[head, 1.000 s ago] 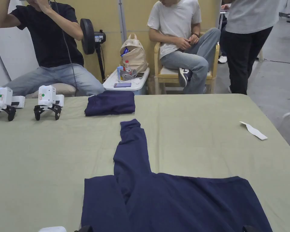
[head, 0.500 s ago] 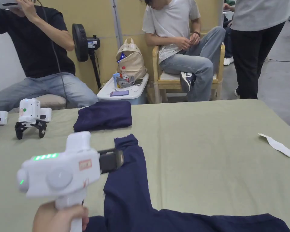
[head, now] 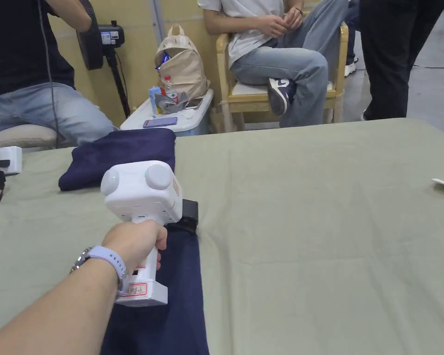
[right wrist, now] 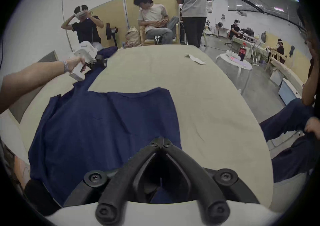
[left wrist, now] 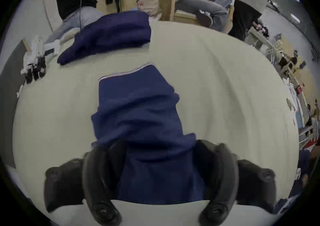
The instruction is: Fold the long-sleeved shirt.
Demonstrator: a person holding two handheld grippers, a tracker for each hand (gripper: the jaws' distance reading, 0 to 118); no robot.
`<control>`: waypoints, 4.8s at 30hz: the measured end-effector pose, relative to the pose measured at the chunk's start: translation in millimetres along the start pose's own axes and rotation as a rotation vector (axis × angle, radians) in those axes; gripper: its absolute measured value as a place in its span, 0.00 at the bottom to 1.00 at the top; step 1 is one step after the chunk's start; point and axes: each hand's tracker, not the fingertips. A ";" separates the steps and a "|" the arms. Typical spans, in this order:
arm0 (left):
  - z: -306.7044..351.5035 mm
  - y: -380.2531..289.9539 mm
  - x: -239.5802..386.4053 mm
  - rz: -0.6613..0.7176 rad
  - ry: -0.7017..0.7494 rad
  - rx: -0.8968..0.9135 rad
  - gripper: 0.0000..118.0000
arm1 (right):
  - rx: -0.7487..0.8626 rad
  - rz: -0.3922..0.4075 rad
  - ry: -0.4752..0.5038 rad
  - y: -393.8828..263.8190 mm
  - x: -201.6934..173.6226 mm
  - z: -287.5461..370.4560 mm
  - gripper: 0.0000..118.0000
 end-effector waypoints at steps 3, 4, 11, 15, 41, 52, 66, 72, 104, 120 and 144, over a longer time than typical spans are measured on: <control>24.7 9.9 12.9 -0.037 -0.028 0.016 0.00 | 0.003 -0.007 0.006 -1.7 1.1 11.3 0.01; 22.9 19.6 6.4 -0.087 0.007 0.018 0.00 | 0.002 -0.012 0.009 -1.8 1.1 15.7 0.01; 178.7 -16.5 -1.7 -0.073 -0.148 0.291 0.00 | 0.084 -0.061 0.024 -0.2 6.2 90.1 0.01; 270.2 -111.2 -10.3 -0.150 -0.053 0.426 0.00 | 0.123 -0.110 0.069 -12.7 5.0 128.3 0.01; 434.8 -383.4 -75.1 0.101 -0.043 0.698 0.00 | 0.377 0.081 0.132 40.4 -77.2 120.9 0.01; 343.8 -388.5 -80.6 0.092 -0.136 0.472 0.00 | 0.232 -0.007 0.226 33.9 -97.3 61.3 0.01; 127.4 -257.1 -123.6 -0.038 -0.258 -0.059 0.91 | 0.124 -0.082 0.172 10.7 -57.2 40.2 0.01; 138.6 -291.8 -93.0 -0.062 -0.134 0.076 0.95 | 0.088 -0.068 0.165 3.6 -57.1 32.2 0.01; 236.6 -293.1 -93.3 0.055 -0.197 0.283 0.08 | -0.124 -0.061 0.175 105.0 48.0 -163.7 0.75; 281.7 -306.1 -111.0 0.105 -0.200 0.343 0.08 | 0.114 0.008 0.085 105.1 -0.5 -70.8 0.07; 401.5 -593.9 -90.0 0.049 -0.137 0.234 0.55 | -0.039 0.026 0.021 -127.9 -20.1 153.2 0.61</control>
